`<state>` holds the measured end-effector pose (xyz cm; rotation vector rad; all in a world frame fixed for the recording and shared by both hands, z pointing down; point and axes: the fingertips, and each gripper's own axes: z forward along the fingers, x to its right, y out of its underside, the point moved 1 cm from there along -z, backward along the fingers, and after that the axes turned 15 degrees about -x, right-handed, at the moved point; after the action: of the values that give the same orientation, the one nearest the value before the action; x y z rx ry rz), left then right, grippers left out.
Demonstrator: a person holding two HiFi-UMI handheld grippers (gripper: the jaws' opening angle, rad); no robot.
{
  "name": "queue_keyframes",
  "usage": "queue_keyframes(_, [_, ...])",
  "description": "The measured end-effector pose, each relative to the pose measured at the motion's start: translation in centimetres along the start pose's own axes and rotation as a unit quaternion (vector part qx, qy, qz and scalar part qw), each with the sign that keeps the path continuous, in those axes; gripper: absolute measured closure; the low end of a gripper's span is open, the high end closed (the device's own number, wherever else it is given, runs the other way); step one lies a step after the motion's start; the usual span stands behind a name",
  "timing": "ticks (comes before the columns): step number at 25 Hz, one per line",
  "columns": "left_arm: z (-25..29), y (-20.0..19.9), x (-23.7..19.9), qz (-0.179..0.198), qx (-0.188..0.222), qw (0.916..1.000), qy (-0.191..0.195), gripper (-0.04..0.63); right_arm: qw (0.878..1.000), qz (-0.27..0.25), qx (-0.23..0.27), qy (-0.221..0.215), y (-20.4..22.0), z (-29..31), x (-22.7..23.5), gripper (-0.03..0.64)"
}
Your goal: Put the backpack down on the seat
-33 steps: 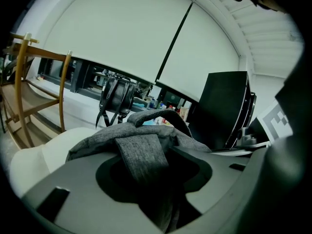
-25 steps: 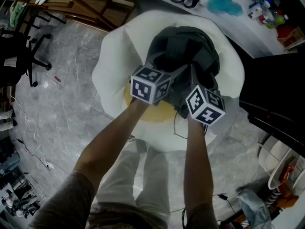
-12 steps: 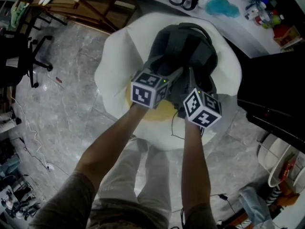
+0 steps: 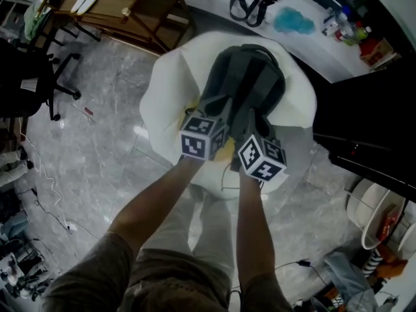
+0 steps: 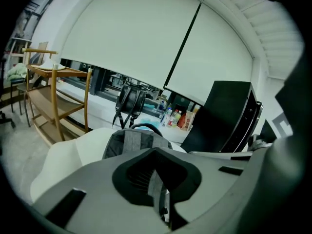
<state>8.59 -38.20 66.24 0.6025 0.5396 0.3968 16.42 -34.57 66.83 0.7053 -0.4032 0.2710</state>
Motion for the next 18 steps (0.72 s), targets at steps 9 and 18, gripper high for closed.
queue_keyframes(9, [-9.0, -1.3, 4.9, -0.003, -0.022, 0.9997, -0.006, 0.595, 1.0, 0.005, -0.007, -0.026, -0.6, -8.7, -5.5, 0.611])
queue_keyframes(18, [-19.8, -4.1, 11.9, 0.044, -0.002, 0.9981, 0.042, 0.595, 0.995, -0.033, -0.004, -0.099, -2.1, -20.1, -11.7, 0.612])
